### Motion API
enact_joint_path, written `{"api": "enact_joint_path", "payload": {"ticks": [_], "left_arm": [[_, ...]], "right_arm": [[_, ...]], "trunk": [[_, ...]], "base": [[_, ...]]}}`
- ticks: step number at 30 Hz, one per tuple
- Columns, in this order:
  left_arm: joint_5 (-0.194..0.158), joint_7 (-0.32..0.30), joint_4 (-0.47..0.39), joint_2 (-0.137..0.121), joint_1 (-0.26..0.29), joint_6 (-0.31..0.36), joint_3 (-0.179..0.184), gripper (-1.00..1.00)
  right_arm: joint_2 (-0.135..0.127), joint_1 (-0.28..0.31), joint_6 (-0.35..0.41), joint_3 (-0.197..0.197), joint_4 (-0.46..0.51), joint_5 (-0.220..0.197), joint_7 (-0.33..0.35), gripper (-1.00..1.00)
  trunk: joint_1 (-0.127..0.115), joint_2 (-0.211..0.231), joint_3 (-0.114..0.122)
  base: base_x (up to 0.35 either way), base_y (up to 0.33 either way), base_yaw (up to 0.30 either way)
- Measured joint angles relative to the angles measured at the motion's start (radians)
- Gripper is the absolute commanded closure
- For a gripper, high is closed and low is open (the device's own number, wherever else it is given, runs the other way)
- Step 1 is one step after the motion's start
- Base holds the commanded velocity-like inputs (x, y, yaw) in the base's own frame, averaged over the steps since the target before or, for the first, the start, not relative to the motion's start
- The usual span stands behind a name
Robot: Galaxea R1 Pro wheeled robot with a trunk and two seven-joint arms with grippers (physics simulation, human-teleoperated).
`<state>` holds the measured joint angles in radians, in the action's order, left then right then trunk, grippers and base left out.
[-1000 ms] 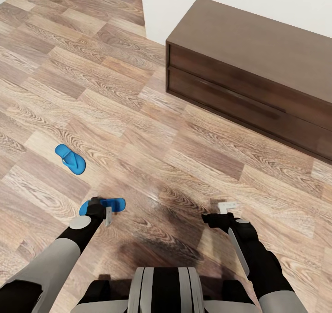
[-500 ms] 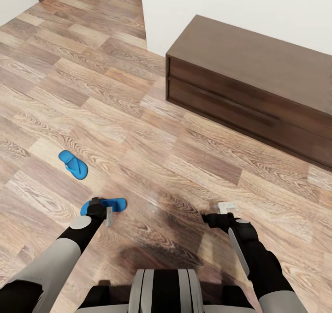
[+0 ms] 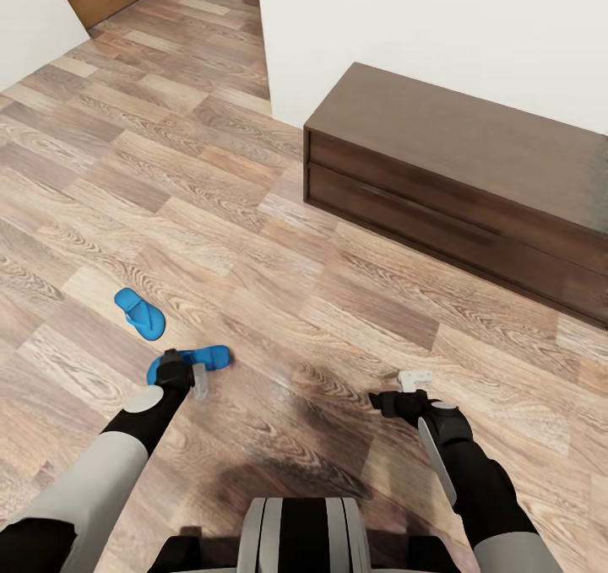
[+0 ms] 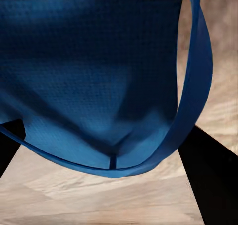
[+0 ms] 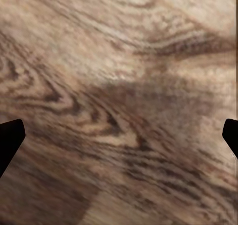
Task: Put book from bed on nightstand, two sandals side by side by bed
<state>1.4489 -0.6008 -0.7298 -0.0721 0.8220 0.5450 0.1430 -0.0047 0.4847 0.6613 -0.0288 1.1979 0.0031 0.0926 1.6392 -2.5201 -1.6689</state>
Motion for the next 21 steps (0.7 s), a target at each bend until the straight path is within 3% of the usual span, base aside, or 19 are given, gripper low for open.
{"api": "enact_joint_path", "payload": {"ticks": [4, 9, 13, 14, 17, 21], "left_arm": [[-0.031, -0.031, -0.043, 0.044, 0.000, 0.031, -0.023, 1.00], [-0.084, -0.036, -0.102, 0.074, 0.000, 0.072, -0.061, 1.00], [-0.197, -0.034, -0.264, 0.087, 0.000, 0.165, -0.100, 1.00], [-0.260, -0.034, -0.333, 0.088, 0.000, 0.218, -0.105, 1.00], [-0.348, -0.029, -0.426, 0.087, 0.000, 0.261, -0.142, 1.00], [-0.409, -0.019, -0.503, 0.087, 0.000, 0.280, -0.227, 1.00]], "right_arm": [[0.001, 0.000, 0.001, -0.002, -0.015, 0.001, 0.000, -1.00], [0.002, 0.000, 0.001, -0.002, -0.029, 0.001, -0.001, -1.00], [0.002, 0.000, 0.002, -0.002, -0.031, 0.001, -0.005, -1.00], [0.002, 0.000, 0.004, 0.000, -0.031, 0.001, -0.007, -1.00], [0.003, 0.000, 0.010, -0.001, -0.030, 0.002, -0.009, -1.00], [0.003, 0.000, 0.038, 0.000, -0.021, 0.001, -0.009, -1.00]], "trunk": [[-0.002, 0.001, 0.015], [-0.004, 0.002, 0.035], [-0.006, 0.003, 0.050], [-0.006, 0.003, 0.054], [-0.008, 0.004, 0.066], [-0.009, 0.005, 0.081]], "base": [[0.000, 0.000, 0.000], [0.000, 0.000, 0.000], [0.000, 0.000, 0.000], [0.000, 0.000, 0.000], [0.000, 0.000, 0.000], [0.000, 0.000, 0.000]]}}
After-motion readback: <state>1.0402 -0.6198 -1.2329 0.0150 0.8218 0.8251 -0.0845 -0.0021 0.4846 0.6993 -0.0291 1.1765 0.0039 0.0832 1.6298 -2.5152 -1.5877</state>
